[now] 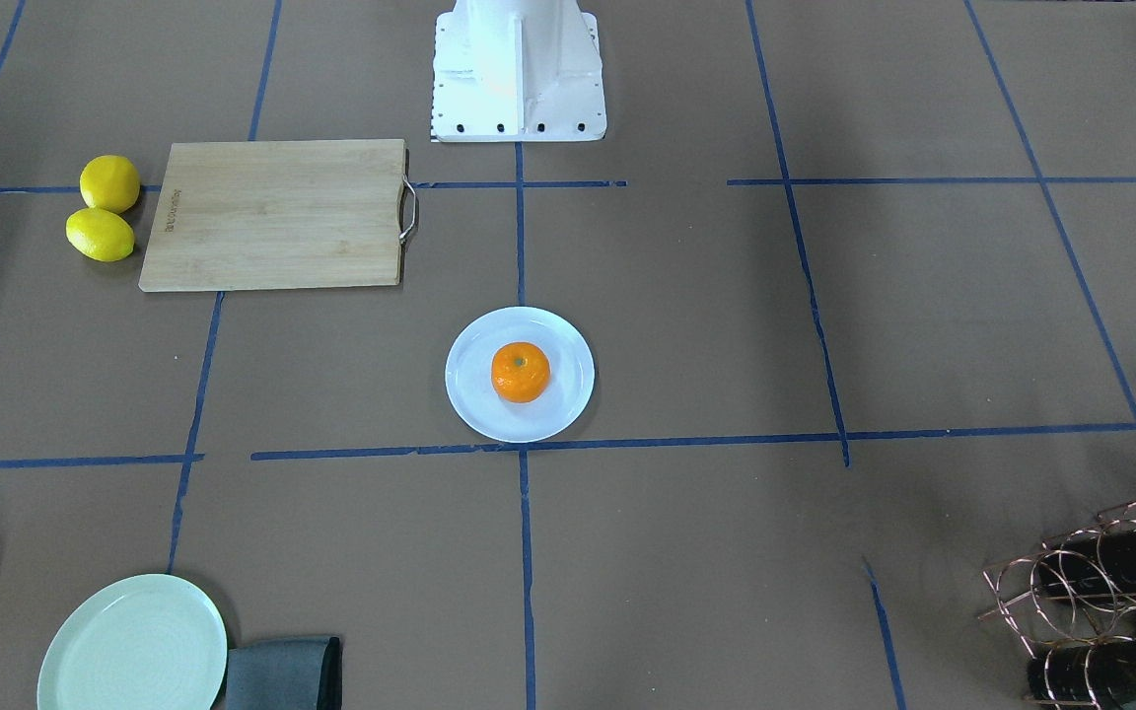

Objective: Pick orange to plate

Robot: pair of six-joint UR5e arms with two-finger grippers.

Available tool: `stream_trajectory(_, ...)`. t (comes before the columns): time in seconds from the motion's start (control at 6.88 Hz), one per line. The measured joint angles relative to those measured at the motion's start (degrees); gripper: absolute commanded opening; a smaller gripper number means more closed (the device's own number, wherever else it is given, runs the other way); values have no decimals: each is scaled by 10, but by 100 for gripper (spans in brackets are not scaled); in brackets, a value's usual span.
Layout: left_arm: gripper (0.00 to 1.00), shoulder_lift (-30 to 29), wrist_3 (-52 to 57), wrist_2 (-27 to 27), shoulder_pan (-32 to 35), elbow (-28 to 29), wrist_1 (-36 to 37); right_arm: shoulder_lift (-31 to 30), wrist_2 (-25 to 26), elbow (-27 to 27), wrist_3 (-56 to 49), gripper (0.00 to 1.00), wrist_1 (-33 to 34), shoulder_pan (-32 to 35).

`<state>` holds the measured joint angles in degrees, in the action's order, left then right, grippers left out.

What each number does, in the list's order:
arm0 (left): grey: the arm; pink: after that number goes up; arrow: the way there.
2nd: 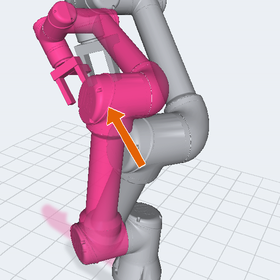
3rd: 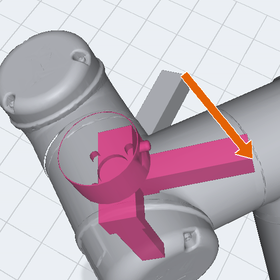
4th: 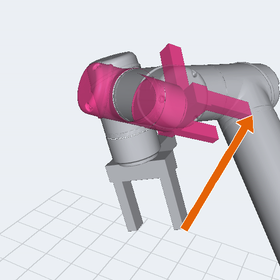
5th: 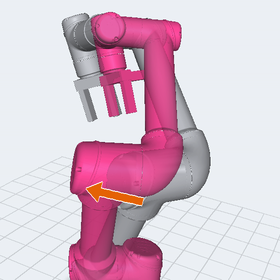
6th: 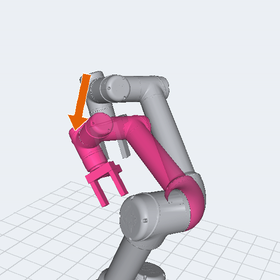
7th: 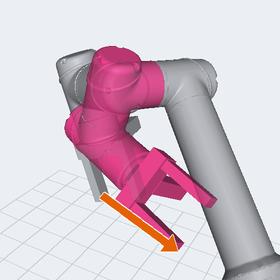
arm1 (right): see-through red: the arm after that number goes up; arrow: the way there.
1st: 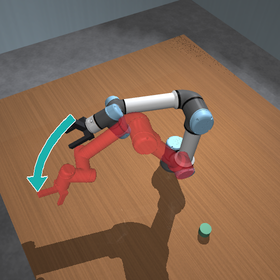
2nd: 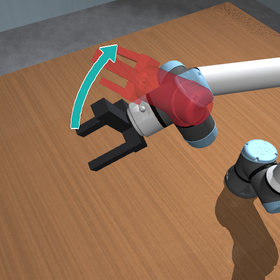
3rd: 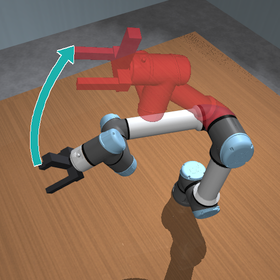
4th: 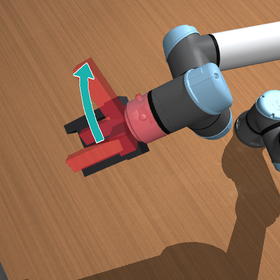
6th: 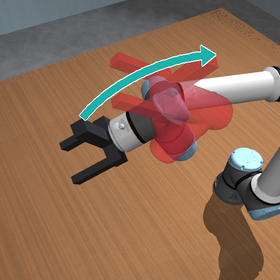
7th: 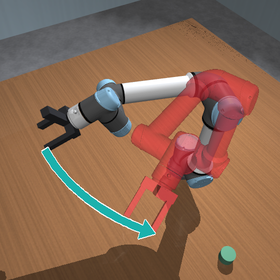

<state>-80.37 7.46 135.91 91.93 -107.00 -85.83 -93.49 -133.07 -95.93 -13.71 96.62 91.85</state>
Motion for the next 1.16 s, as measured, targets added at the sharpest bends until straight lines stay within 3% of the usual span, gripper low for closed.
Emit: stream_trajectory(1.16,100,0,0,0,0,-1,1,-1,0,1,0,100,-12,0)
